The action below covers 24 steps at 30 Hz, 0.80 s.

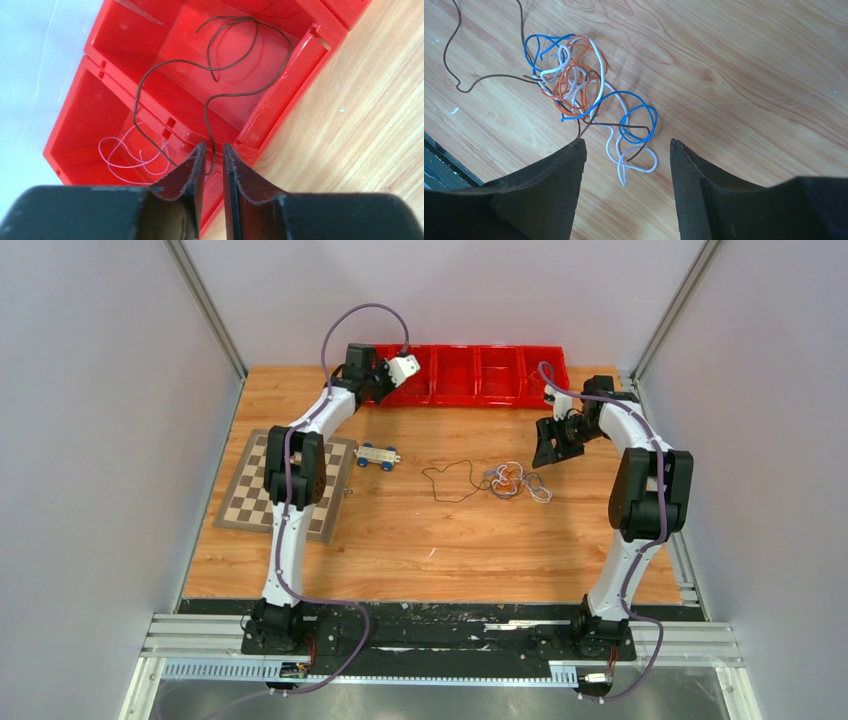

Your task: Untangle the cables

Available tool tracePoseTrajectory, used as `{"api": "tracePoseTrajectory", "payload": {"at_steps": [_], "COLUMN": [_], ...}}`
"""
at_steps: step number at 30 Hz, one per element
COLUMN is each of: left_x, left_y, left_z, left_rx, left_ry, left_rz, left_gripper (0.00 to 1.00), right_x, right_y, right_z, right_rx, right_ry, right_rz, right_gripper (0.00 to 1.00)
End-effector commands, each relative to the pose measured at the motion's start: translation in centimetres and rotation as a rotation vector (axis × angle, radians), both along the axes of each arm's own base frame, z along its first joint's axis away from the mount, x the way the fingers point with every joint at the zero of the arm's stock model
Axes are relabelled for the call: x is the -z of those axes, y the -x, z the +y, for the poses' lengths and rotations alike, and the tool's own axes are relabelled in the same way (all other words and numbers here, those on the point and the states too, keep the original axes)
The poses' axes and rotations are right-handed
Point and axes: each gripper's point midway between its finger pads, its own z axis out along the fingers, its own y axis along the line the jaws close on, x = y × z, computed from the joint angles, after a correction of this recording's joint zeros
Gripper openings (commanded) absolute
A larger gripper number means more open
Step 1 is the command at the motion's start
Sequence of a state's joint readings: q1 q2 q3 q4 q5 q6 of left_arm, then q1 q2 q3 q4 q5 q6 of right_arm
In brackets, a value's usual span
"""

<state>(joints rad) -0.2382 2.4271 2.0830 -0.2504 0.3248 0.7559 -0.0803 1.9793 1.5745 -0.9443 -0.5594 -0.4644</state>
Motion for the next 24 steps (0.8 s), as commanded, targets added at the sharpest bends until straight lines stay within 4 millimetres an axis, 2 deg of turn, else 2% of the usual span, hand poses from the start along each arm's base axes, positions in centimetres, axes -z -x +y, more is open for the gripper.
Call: {"api": "tracePoseTrajectory", "payload": {"at_steps": [1, 4, 9, 15, 18, 20, 24], "left_x": [-0.8, -0.5, 0.0, 0.8, 0.3, -0.3, -2.9], "left_y": [-0.1, 0.1, 0.0, -0.5, -0.9, -1.1, -1.2], "left_z": [0.9, 1.2, 0.9, 1.5, 1.6, 1.4, 0.3], "left_rx": [-0.044, -0.047, -0.041, -0.053, -0.064, -0.062, -0.046], "left_ry": [-0.025, -0.034, -0.029, -0.071, -0.081, -0.084, -0.033], "left_rz": [-0.023, -0.022, -0.011, -0.017, -0.041, -0.062, -0.118], "left_gripper": [0.31, 0.34, 0.33, 0.14, 0.00, 0.00, 0.00], "right_x": [-0.9, -0.9, -0.9, -0.8, -0.7, -0.7, -0.6], "right_y": [-0.6, -0.6, -0.6, -0.4, -0.4, -0.4, -0.5], "right_z": [0.2, 0.1, 0.0, -0.3, -0.3, -0.3, -0.2], "right_rx": [-0.005, -0.003, -0.003, 0.001, 0.002, 0.004, 0.006], "right_ry": [-0.025, -0.027, -0.026, -0.025, -0.026, -0.029, -0.035], "right_rz": [-0.037, -0.039, -0.042, -0.040, -0.038, -0.037, -0.037], "right_gripper": [0.61, 0.61, 0.61, 0.61, 0.61, 0.61, 0.61]}}
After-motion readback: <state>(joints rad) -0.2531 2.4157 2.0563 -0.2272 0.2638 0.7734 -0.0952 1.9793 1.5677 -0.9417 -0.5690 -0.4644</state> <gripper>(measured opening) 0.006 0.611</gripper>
